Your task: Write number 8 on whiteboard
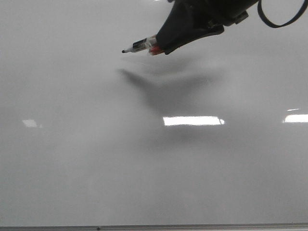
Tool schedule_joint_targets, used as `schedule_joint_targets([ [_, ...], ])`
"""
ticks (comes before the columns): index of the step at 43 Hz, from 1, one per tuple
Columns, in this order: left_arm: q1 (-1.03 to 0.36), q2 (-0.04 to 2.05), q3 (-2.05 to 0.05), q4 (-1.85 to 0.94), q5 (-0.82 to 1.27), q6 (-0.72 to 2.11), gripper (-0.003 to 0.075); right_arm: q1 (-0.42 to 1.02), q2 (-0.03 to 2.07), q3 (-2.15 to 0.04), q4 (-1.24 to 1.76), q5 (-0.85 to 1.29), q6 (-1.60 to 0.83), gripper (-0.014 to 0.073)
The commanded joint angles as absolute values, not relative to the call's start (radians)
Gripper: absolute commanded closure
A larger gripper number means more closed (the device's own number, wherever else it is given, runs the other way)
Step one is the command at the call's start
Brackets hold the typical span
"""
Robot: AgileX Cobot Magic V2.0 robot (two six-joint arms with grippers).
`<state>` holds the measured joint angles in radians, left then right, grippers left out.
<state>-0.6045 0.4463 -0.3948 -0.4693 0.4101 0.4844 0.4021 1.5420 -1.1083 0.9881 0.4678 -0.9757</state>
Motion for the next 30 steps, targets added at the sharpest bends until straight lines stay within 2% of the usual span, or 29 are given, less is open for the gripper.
schedule_joint_targets([
  [1,-0.604,0.449,-0.42,-0.492,0.337,0.482,0.0741,0.398,1.547,-1.17,1.026,0.404,-0.976,0.0661],
  [10,-0.604,0.449,-0.42,-0.492,0.337,0.482,0.0741,0.433,1.599,-1.183,1.025,0.352,-0.976,0.0661],
  [18,-0.604,0.449,-0.42,-0.492,0.337,0.482,0.0741,0.455,1.637,-1.175,0.993,0.433,-0.975,0.0651],
  [30,-0.604,0.449,-0.42,-0.492,0.337,0.482,0.0741,0.387,1.553,-1.024,0.989,0.377,-0.975,0.0652],
])
